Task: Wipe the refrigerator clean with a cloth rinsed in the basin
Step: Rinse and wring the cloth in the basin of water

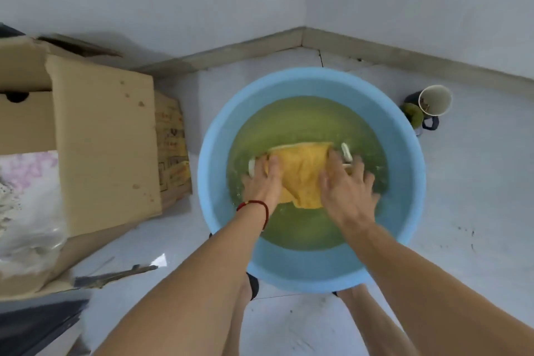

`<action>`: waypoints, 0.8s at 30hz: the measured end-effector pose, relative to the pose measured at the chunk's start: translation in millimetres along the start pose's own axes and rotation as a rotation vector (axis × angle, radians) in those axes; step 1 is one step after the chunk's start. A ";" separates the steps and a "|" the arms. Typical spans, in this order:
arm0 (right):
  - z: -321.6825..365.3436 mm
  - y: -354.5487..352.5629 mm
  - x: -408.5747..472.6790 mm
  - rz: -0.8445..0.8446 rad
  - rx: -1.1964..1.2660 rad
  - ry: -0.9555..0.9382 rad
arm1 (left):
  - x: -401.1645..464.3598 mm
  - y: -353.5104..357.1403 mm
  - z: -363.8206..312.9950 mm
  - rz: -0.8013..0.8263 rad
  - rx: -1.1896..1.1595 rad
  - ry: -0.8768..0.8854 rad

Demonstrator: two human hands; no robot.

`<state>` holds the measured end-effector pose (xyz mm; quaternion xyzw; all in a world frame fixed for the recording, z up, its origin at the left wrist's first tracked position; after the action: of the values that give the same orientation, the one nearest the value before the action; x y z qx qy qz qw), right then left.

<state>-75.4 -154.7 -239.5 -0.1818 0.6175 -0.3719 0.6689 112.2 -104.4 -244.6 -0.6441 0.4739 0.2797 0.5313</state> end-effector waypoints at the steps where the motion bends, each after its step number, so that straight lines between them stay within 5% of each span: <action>1: 5.4 7.5 1.3 0.019 0.018 0.043 | 6.7 5.0 1.7 -0.037 -0.011 -0.041; 9: 40.6 40.8 24.5 -0.087 0.897 0.218 | 60.1 41.6 -4.9 -0.136 -0.315 0.009; 12: 39.3 22.2 36.4 -0.095 0.616 0.097 | 42.3 32.1 -19.2 -0.068 -0.127 0.081; 15: 49.2 18.0 47.5 0.034 -0.121 -0.242 | 27.4 22.4 -16.9 -0.011 0.130 0.144; 18: 47.4 5.9 40.3 -0.171 -0.338 -0.224 | 29.8 9.7 11.9 -0.102 -0.008 -0.023; 21: 39.2 23.8 30.8 -0.041 -0.009 0.051 | 34.9 31.0 39.1 -0.038 -0.449 -0.402; 24: 45.2 38.5 19.1 0.104 0.806 0.242 | 31.6 65.6 25.9 0.170 -0.720 -0.512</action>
<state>-22.2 -153.0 -272.0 0.1707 0.5051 -0.5679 0.6270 68.8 -88.7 -306.6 -0.6565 0.2511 0.6199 0.3487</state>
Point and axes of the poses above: each hand's wrist, its own x-axis towards the middle knuckle, its own y-axis out of the palm, z = x × y, the point moved 8 cm from there along x, towards the middle knuckle, and after that the axes turned 7 degrees about -x, right-handed, at the moved point
